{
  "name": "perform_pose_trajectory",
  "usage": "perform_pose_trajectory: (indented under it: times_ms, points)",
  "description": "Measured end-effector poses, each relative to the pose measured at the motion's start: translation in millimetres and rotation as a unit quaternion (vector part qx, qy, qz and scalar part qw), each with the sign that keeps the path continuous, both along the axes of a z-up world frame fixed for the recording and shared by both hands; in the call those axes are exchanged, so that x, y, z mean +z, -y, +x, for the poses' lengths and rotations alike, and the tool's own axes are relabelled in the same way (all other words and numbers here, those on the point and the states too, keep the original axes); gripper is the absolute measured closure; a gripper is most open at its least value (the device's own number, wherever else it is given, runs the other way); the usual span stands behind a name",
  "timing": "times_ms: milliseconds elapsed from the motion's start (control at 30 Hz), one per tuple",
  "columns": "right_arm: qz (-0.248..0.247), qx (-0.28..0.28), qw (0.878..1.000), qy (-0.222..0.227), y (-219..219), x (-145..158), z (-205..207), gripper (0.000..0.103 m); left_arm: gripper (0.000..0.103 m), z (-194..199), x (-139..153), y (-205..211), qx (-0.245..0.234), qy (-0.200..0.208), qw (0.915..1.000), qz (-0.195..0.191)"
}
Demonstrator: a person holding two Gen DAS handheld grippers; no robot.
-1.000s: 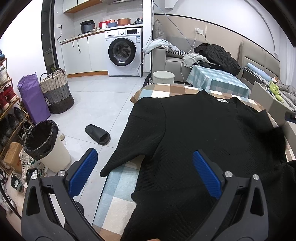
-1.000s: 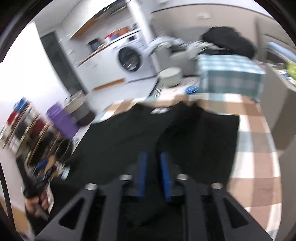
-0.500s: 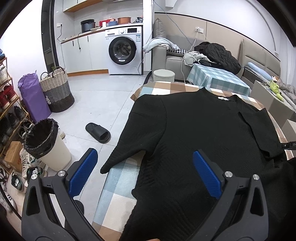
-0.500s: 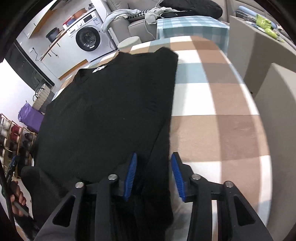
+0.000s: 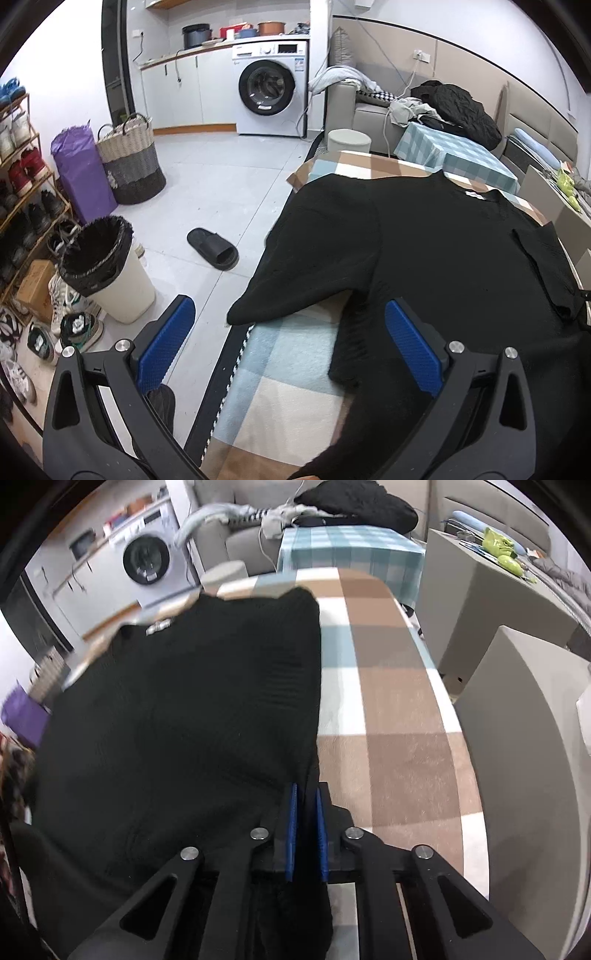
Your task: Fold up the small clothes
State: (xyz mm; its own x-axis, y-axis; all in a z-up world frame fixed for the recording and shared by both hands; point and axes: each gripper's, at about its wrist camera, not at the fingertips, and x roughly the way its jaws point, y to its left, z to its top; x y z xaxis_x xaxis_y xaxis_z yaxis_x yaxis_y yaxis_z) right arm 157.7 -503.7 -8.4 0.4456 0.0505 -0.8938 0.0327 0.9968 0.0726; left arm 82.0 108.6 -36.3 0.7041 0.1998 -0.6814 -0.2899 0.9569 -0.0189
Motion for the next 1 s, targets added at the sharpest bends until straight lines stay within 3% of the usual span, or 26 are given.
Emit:
perform_pose_trajectory:
  times_ms: [67, 133, 267, 333, 467, 567, 667, 800, 1000]
  points:
    - [-0.010, -0.002, 1.000, 0.012, -8, 9, -7, 0.079, 0.001, -1, -2, -6, 0.006, -0.001, 1.0000, -0.006]
    - [-0.006, -0.006, 1.000, 0.025, -11, 21, -16, 0.078, 0.001, -3, -4, -15, 0.015, -0.005, 0.9998, -0.007]
    - [0.043, 0.012, 0.998, 0.051, -27, 42, -38, 0.077, 0.001, -5, -13, -36, 0.052, -0.022, 0.9984, -0.007]
    - [0.085, 0.014, 0.995, 0.054, -33, 49, -45, 0.074, 0.001, -6, -21, -48, 0.068, -0.029, 0.9969, -0.029]
    - [0.122, 0.015, 0.989, 0.080, -45, 62, -58, 0.057, 0.001, -6, -35, -71, 0.085, -0.037, 0.9914, -0.092]
    - [0.134, 0.015, 0.987, 0.088, -49, 67, -67, 0.052, 0.001, 0, -51, -85, 0.093, -0.048, 0.9844, -0.141]
    - [0.131, 0.016, 0.988, 0.085, -50, 65, -70, 0.051, 0.002, 12, -70, -103, 0.094, -0.050, 0.9722, -0.209]
    - [0.139, 0.005, 0.987, 0.078, -50, 58, -72, 0.051, 0.015, 32, -93, -119, 0.103, -0.056, 0.9547, -0.274]
    - [0.157, 0.010, 0.984, 0.080, -59, 54, -80, 0.051, 0.027, 68, -117, -123, 0.111, -0.085, 0.9446, -0.297]
